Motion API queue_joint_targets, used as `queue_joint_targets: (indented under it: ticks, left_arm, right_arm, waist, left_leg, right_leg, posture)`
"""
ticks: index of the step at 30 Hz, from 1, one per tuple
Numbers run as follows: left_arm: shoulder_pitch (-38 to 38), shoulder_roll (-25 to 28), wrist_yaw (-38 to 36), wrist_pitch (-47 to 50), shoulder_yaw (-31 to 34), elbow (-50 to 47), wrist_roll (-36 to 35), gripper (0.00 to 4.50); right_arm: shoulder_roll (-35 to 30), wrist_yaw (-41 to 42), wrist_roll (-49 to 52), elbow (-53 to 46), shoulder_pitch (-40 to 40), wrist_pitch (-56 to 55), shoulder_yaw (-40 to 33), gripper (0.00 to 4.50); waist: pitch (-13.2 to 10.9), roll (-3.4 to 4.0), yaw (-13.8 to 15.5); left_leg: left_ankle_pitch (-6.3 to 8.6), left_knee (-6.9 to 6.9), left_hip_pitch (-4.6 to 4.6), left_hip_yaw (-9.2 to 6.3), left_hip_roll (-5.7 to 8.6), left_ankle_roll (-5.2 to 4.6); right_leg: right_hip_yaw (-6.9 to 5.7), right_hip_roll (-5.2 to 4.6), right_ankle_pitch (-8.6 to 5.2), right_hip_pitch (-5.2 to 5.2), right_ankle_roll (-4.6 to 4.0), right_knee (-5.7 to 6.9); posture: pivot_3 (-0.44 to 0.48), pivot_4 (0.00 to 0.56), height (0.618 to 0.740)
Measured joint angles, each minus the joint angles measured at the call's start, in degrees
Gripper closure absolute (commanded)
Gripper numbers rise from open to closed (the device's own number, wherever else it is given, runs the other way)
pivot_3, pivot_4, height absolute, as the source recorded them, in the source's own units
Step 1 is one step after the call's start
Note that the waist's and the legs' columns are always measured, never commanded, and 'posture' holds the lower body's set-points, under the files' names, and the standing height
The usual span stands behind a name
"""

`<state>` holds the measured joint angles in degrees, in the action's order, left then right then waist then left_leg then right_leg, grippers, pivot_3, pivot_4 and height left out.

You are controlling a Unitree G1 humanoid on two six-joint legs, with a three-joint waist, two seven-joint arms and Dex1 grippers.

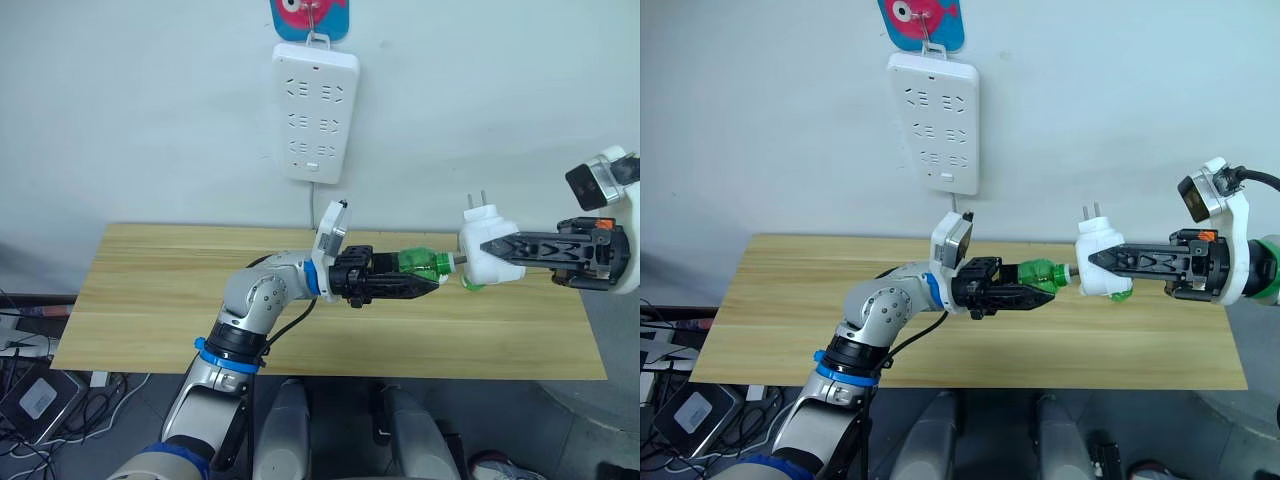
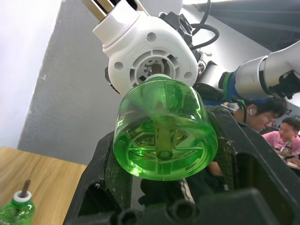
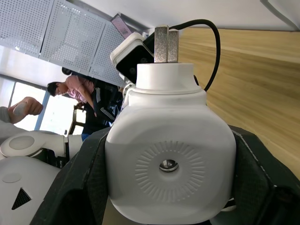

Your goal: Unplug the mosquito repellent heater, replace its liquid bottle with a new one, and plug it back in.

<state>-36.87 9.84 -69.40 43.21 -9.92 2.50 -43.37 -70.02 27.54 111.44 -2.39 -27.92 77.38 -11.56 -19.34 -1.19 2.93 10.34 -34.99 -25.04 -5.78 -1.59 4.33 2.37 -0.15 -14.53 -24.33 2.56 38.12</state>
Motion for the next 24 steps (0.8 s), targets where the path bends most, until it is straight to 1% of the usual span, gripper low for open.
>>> queue_joint_targets:
  ticks: [8,16,24]
  left_arm:
    - [0.0,-0.3,0.1,-0.9,0.2,0.0,0.7,2.25]
    - [-0.9,-1.7,1.1,-2.1,0.1,0.4,1.9,2.25]
    - [-1.1,-1.6,1.1,-2.3,0.1,0.4,2.1,2.25]
  right_arm:
    - [-0.8,1.1,0.0,-0.1,0.0,0.0,0.5,1.51]
    - [-0.9,1.1,0.0,-0.7,0.5,-0.7,0.5,1.51]
    - [-0.9,0.4,0.0,-0.6,0.4,-0.8,0.4,1.51]
  waist:
    - [0.0,0.0,0.1]
    - [0.0,0.01,0.1]
    - [0.0,0.01,0.0]
  left_leg:
    - [0.0,-0.01,0.0,0.0,0.0,0.0]
    - [0.0,-0.03,0.0,0.0,0.01,0.0]
    - [0.0,-0.05,0.01,0.0,0.0,0.0]
  right_leg:
    - [0.0,0.0,0.0,0.0,0.0,0.02]
    - [0.0,0.0,0.01,0.0,0.01,0.02]
    - [0.0,0.0,0.02,0.02,0.0,0.04]
  posture:
    - [0.173,0.294,0.74]
    - [0.171,0.292,0.74]
    - [0.171,0.292,0.74]
